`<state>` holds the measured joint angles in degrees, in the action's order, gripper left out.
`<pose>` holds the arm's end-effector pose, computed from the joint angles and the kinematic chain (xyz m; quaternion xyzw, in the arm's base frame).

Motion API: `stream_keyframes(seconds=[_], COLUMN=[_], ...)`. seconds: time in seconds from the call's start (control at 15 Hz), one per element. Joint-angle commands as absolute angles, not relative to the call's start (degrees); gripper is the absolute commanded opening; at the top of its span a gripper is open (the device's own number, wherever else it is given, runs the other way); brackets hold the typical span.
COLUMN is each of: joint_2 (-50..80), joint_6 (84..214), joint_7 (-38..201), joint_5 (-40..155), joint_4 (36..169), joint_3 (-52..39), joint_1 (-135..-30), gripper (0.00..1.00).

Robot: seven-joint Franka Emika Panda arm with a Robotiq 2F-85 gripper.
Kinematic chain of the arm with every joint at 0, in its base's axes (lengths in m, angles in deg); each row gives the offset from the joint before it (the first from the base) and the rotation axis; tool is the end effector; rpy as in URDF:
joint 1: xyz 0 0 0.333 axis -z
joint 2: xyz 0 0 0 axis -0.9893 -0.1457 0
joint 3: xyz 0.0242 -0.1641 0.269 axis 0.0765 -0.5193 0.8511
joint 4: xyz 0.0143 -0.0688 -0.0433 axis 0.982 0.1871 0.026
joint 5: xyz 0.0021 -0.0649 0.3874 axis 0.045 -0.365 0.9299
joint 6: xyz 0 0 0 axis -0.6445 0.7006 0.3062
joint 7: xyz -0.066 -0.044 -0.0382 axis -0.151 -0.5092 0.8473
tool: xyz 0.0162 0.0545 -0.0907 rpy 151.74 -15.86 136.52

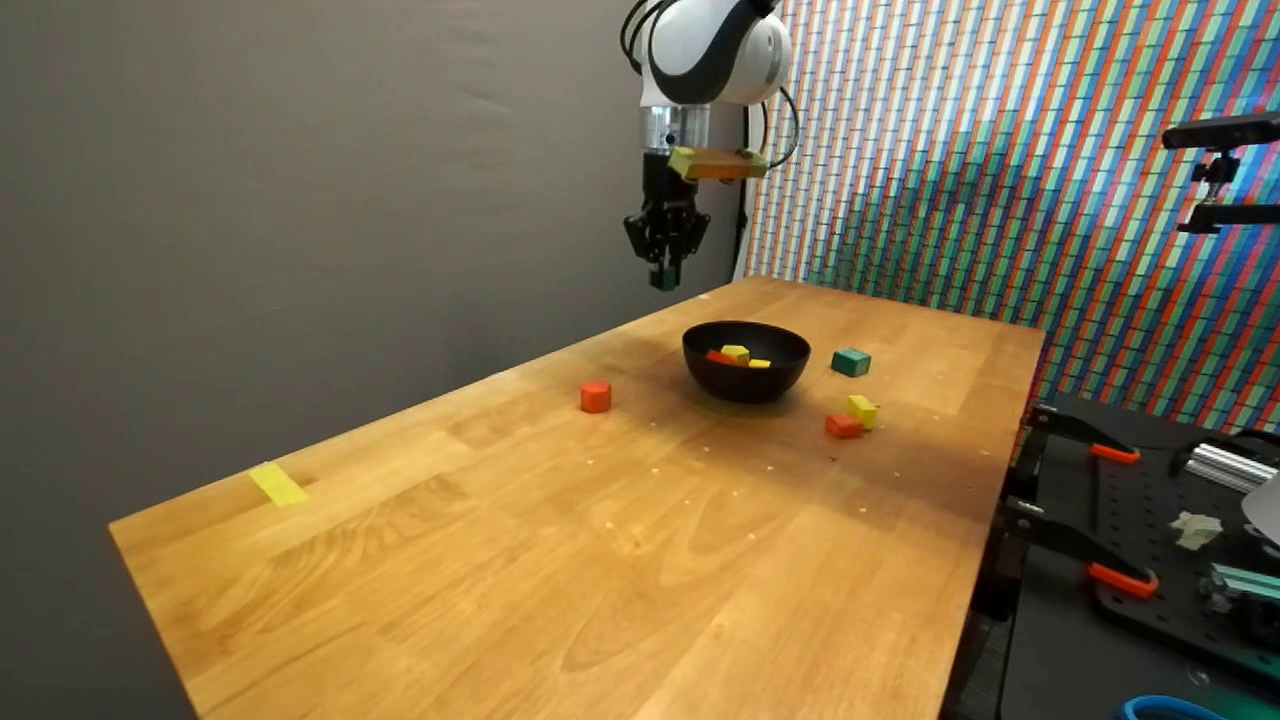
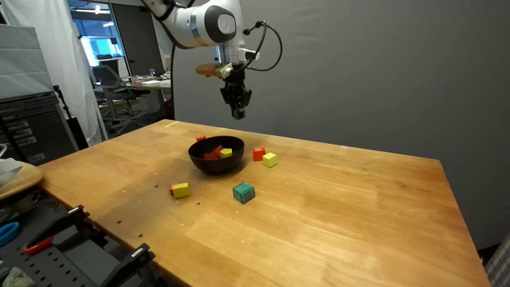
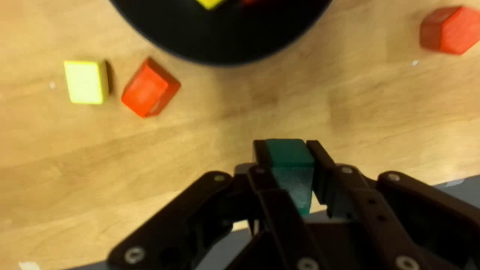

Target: Pick up all the cube boxes on the table and put them inside the bowl

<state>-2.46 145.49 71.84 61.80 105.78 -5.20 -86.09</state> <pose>0.6826 0.0288 0.2606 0.9942 -0.1072 0.0085 0.0011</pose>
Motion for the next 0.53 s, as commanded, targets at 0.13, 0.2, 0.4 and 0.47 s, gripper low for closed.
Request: stream_keyframes(seconds=[0.13,0.2,0.4,0.47], joint_2=[12.3,13.0,14.3,14.6], joint_6=[138.4,137.6,137.1,138.1], joint_7=[70.8,70.4,70.6,71.0], joint_5=[67.9,68.8,71.0,71.6], joint_4=[122.9,124.3,127.8,128.7], joint_3=[-4.2,-4.4,-4.5,-4.4], joint_1=[-83.6,-83.2,-82.1,-81.9], gripper=[0.07,0.07,0.13,0.54])
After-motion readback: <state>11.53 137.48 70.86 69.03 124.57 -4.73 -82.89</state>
